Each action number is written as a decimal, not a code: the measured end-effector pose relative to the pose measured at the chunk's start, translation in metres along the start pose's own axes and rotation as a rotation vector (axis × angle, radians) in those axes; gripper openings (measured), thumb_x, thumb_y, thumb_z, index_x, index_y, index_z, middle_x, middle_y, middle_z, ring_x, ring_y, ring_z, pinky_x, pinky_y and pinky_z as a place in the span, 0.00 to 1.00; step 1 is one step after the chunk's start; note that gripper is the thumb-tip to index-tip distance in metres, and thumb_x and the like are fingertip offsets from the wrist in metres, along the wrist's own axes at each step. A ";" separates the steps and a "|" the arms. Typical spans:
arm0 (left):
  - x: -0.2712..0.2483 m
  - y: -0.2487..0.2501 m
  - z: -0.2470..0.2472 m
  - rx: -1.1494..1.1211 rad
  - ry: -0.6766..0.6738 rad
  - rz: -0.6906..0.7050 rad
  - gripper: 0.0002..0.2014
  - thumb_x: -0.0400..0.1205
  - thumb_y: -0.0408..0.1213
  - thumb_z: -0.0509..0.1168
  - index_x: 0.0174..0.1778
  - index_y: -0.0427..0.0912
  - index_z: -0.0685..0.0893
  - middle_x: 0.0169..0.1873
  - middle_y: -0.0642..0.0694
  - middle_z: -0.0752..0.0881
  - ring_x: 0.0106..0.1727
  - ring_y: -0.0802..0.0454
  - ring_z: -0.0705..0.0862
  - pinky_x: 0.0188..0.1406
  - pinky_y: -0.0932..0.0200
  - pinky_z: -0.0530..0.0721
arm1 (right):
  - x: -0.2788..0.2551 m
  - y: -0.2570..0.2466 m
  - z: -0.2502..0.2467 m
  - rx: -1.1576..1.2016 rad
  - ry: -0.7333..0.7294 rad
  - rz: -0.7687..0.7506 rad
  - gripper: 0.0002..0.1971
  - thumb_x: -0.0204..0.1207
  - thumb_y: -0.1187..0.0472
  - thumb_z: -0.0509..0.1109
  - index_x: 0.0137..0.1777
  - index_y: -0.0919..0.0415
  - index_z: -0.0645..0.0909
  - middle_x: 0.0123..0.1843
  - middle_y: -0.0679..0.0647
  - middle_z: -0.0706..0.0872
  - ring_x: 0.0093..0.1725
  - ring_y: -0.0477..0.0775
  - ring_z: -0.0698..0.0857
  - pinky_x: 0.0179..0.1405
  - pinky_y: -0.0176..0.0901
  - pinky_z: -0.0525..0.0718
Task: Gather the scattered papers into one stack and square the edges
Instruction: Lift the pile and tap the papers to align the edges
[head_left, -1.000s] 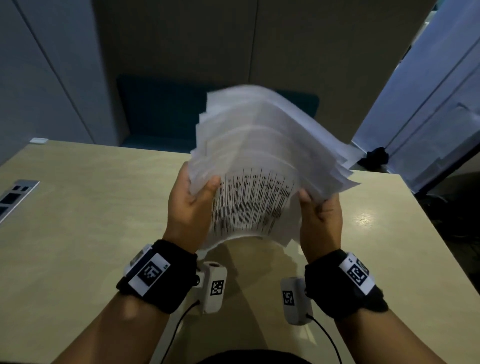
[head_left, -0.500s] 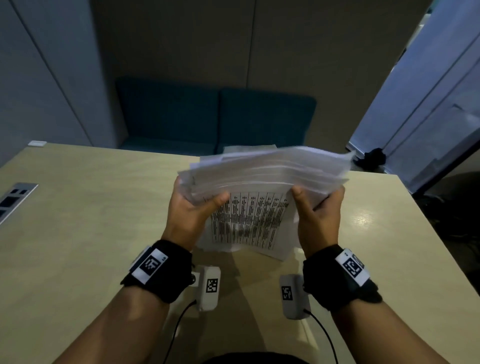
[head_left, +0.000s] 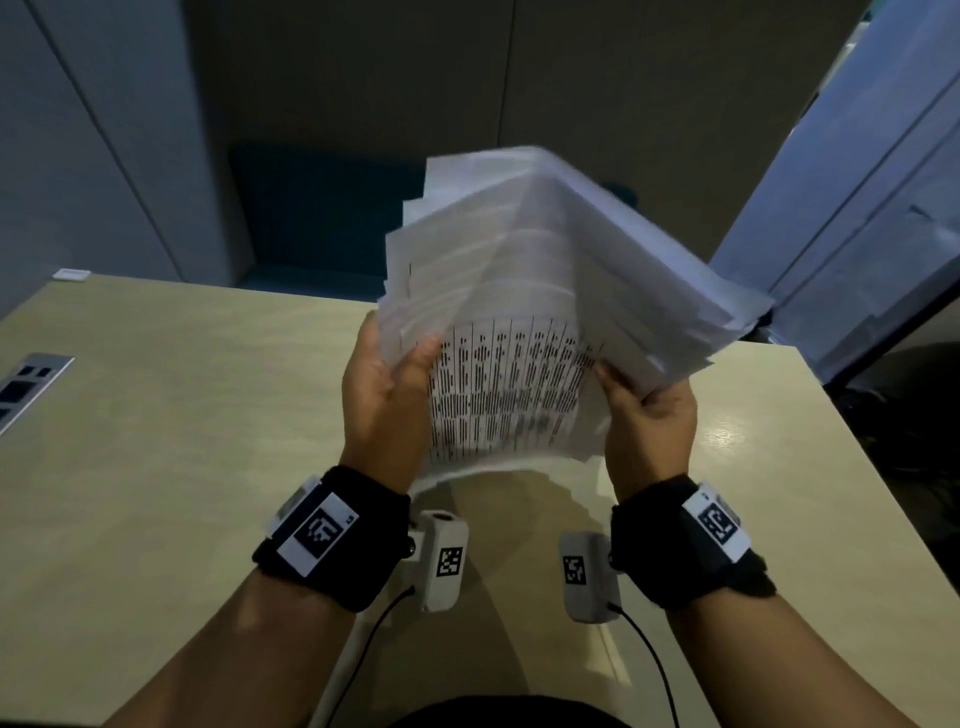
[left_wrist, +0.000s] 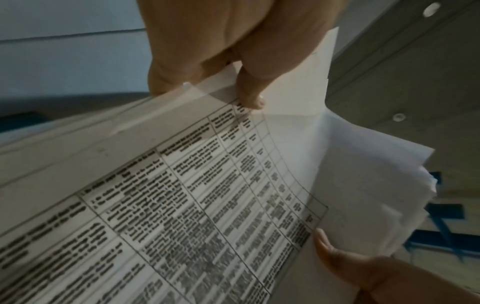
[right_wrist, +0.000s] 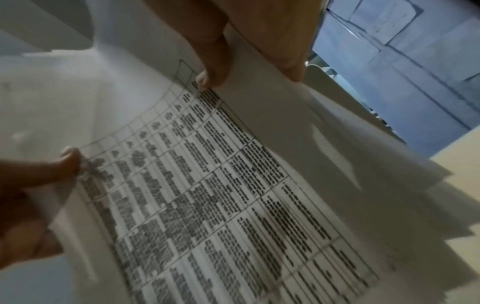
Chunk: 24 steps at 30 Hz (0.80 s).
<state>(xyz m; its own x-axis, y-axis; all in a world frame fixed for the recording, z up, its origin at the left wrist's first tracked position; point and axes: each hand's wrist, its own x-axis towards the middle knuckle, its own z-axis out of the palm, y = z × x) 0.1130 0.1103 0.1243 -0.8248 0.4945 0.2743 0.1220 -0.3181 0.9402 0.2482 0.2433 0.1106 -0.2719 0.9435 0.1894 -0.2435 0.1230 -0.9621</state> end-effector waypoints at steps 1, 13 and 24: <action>-0.002 0.003 0.002 0.011 -0.001 0.028 0.15 0.87 0.26 0.59 0.66 0.45 0.78 0.54 0.49 0.89 0.55 0.58 0.89 0.50 0.64 0.86 | -0.003 0.000 0.000 -0.004 -0.010 -0.015 0.14 0.74 0.70 0.71 0.55 0.53 0.84 0.56 0.60 0.89 0.60 0.64 0.86 0.64 0.64 0.83; -0.007 -0.038 -0.022 -0.021 -0.063 -0.161 0.33 0.76 0.26 0.75 0.72 0.41 0.64 0.58 0.43 0.85 0.56 0.55 0.89 0.51 0.57 0.89 | -0.011 0.034 -0.033 -0.327 -0.154 0.066 0.26 0.73 0.52 0.75 0.67 0.57 0.70 0.58 0.49 0.85 0.58 0.51 0.86 0.52 0.40 0.85; 0.001 -0.036 -0.026 0.042 -0.238 -0.124 0.24 0.81 0.25 0.69 0.72 0.33 0.73 0.58 0.40 0.89 0.62 0.48 0.87 0.59 0.56 0.87 | -0.005 0.016 -0.028 -0.213 -0.176 -0.001 0.34 0.70 0.59 0.78 0.73 0.51 0.65 0.61 0.41 0.83 0.58 0.34 0.84 0.57 0.31 0.84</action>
<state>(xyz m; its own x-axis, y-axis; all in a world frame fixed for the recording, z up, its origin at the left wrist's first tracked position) 0.0934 0.1011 0.0851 -0.6823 0.7055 0.1917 0.0550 -0.2119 0.9757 0.2721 0.2495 0.0890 -0.4337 0.8778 0.2036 -0.0476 0.2034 -0.9779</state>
